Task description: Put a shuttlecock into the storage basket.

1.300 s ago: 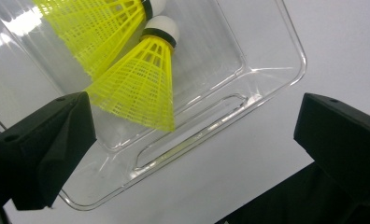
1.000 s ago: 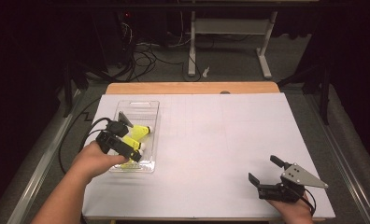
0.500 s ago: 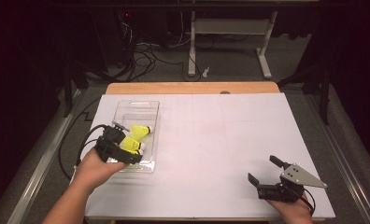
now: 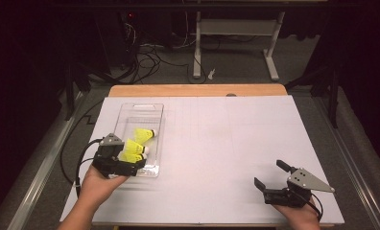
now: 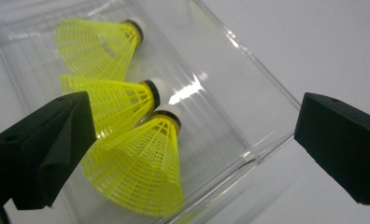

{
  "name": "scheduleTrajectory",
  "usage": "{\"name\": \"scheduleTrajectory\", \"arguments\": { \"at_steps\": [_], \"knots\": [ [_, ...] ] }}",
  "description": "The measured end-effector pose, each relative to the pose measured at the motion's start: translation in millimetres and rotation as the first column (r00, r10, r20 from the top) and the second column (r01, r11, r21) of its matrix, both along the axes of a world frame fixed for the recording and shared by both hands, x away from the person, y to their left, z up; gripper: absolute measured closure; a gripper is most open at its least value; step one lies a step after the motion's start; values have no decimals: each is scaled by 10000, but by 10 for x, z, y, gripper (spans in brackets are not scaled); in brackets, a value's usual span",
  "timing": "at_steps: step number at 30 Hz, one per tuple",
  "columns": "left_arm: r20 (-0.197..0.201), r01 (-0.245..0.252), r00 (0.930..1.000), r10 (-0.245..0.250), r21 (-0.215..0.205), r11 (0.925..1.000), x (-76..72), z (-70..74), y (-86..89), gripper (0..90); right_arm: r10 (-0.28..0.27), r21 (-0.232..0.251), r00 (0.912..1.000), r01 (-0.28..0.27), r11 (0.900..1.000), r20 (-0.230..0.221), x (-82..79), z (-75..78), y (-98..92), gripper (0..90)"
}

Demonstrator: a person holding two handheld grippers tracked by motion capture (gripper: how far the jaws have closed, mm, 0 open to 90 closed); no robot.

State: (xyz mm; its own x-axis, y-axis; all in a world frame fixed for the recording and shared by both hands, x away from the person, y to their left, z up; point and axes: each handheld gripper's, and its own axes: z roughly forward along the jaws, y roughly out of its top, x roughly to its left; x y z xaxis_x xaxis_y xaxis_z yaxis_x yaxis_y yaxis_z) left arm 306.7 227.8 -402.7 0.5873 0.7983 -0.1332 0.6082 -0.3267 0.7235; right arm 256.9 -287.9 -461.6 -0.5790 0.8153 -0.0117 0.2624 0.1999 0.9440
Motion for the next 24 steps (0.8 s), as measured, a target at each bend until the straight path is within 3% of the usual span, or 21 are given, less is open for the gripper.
{"name": "scheduleTrajectory", "arguments": {
  "at_steps": [4,11,14,18,21,24],
  "knots": [
    [709,191,9974,-158,-466,9987,-117,-69,10,3,-28,11,10000,28,10000,-25,-3,-4,17,8],
    [1537,52,9881,89,-911,9958,-281,-187,58,3,51,1,10000,-51,10000,49,-15,-6,71,6],
    [1718,92,9851,74,-957,9954,-311,-218,78,3,51,113,10000,-52,9999,71,-26,-4,91,5],
    [2064,145,9784,132,-1321,9911,-353,-242,128,3,22,354,9999,-28,9994,171,-42,11,100,5],
    [1920,196,9813,160,-1824,9830,-361,-252,192,3,20,474,9998,-29,9989,197,-53,17,98,5],
    [2070,337,9783,4,-1612,9863,-388,-267,212,3,1,545,9997,-15,9985,249,-62,26,95,5]
  ]
}}
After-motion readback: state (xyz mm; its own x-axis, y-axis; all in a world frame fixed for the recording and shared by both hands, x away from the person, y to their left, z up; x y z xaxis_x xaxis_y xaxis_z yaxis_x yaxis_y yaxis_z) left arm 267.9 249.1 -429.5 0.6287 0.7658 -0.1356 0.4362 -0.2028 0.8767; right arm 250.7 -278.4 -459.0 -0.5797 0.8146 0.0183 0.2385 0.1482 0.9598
